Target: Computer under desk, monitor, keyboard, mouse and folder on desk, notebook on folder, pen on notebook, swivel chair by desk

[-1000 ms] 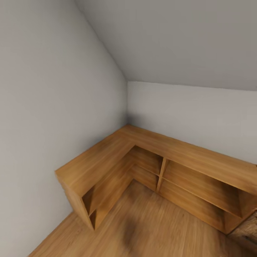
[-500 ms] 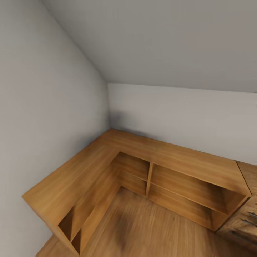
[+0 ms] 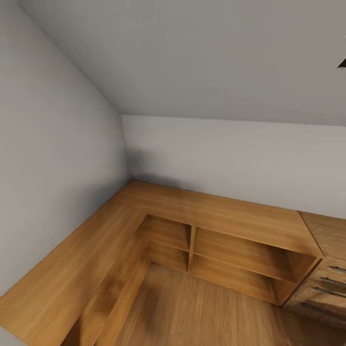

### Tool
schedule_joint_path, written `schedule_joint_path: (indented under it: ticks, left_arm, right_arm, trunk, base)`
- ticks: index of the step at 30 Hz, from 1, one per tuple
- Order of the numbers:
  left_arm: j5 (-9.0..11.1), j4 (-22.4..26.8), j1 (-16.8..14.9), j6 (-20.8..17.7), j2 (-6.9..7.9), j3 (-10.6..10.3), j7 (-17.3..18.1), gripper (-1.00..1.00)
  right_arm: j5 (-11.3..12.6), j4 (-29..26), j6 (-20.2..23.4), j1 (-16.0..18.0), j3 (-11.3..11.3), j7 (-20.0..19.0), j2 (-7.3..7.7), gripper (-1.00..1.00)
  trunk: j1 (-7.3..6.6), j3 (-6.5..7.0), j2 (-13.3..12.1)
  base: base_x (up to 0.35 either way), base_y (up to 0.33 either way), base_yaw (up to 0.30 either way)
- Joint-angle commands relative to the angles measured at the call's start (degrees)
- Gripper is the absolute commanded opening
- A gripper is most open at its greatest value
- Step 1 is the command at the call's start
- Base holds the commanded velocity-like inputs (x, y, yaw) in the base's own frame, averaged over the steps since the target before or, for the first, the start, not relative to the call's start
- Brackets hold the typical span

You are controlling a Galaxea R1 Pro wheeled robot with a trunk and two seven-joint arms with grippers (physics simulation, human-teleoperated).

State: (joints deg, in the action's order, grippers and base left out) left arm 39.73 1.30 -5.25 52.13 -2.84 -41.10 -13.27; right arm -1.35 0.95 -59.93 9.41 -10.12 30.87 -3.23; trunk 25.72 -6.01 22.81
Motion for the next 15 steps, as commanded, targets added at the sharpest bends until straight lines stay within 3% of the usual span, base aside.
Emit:
schedule_joint_path:
  ticks: [1,9,15]
  left_arm:
    - [0.04,0.02,-0.03,0.08,0.01,-0.48,-0.53,1.00]
    - [0.00,0.02,-0.03,-0.01,0.03,-0.47,-0.45,1.00]
    - [-0.01,0.02,-0.03,-0.66,0.03,-0.47,-0.33,1.00]
  right_arm:
    - [-0.15,0.10,-0.07,0.08,-0.43,0.60,-0.02,1.00]
    - [-0.15,0.10,-0.07,0.08,-0.43,0.60,-0.02,1.00]
    - [-0.15,0.18,-0.07,0.08,-0.43,0.60,-0.02,1.00]
  trunk:
    - [0.06,-0.09,0.11]
    - [0.06,0.13,0.11]
    - [0.06,0.30,0.11]
  base:
    - [0.255,0.200,-0.292]
    - [0.253,0.207,-0.292]
    - [0.085,0.037,-0.292]
